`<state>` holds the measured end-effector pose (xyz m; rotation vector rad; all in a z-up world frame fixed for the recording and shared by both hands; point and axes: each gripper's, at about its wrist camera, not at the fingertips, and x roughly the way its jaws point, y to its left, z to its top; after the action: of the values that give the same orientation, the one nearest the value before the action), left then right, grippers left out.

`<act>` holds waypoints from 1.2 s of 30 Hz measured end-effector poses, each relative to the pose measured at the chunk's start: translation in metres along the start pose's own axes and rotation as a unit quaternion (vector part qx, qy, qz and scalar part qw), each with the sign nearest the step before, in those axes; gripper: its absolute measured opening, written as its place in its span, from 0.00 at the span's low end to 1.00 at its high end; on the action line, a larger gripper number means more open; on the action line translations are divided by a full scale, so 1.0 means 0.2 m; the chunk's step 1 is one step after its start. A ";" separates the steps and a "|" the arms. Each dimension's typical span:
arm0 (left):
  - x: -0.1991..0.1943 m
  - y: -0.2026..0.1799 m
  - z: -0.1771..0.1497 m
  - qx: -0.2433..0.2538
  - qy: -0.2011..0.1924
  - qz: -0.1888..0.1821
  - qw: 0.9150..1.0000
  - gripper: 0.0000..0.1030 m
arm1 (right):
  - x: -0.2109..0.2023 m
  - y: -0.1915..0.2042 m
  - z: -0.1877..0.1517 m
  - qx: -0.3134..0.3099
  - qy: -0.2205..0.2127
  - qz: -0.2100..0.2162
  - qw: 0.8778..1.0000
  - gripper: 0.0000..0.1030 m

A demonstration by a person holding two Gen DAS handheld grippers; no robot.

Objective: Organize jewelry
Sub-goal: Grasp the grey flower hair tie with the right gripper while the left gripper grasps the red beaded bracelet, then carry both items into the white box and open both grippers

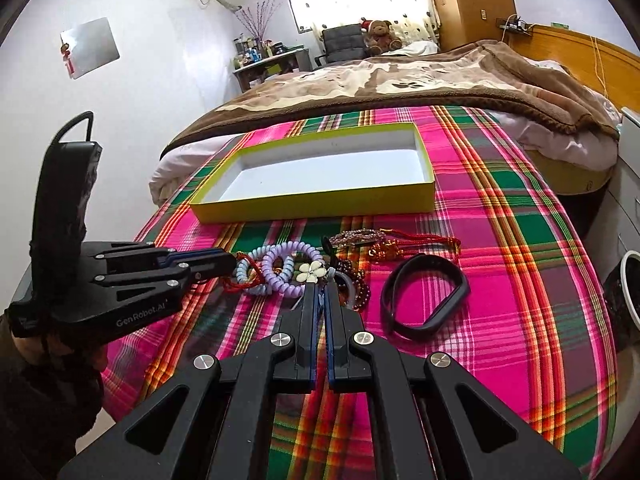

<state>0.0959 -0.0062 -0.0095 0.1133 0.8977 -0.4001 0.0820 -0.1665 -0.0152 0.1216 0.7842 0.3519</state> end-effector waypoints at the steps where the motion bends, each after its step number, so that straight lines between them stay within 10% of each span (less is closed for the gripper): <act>1: -0.02 0.01 0.00 -0.005 -0.007 -0.001 1.000 0.05 | 0.00 0.00 0.00 0.000 -0.001 0.000 1.000 0.02; 11: -0.07 0.02 -0.04 -0.013 -0.013 -0.030 0.999 0.04 | -0.03 0.00 0.00 0.001 -0.007 0.002 1.000 0.02; 15: -0.02 -0.01 -0.02 -0.014 -0.008 -0.024 1.000 0.44 | -0.03 0.01 -0.01 0.005 -0.008 0.008 1.000 0.02; 18: 0.03 -0.04 -0.01 -0.001 0.002 -0.028 1.000 0.47 | -0.04 0.00 -0.01 0.006 -0.006 0.007 1.000 0.02; 31: 0.09 -0.11 -0.01 0.047 0.023 0.007 0.999 0.06 | -0.05 -0.03 0.00 0.015 -0.009 0.005 1.000 0.02; 36: 0.04 -0.08 0.00 0.027 0.003 0.005 1.000 0.04 | -0.05 -0.03 0.01 0.017 -0.013 0.004 1.000 0.02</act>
<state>0.0938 -0.0223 -0.0147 0.1677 0.8923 -0.4153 0.0779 -0.1766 -0.0084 0.1608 0.7651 0.3451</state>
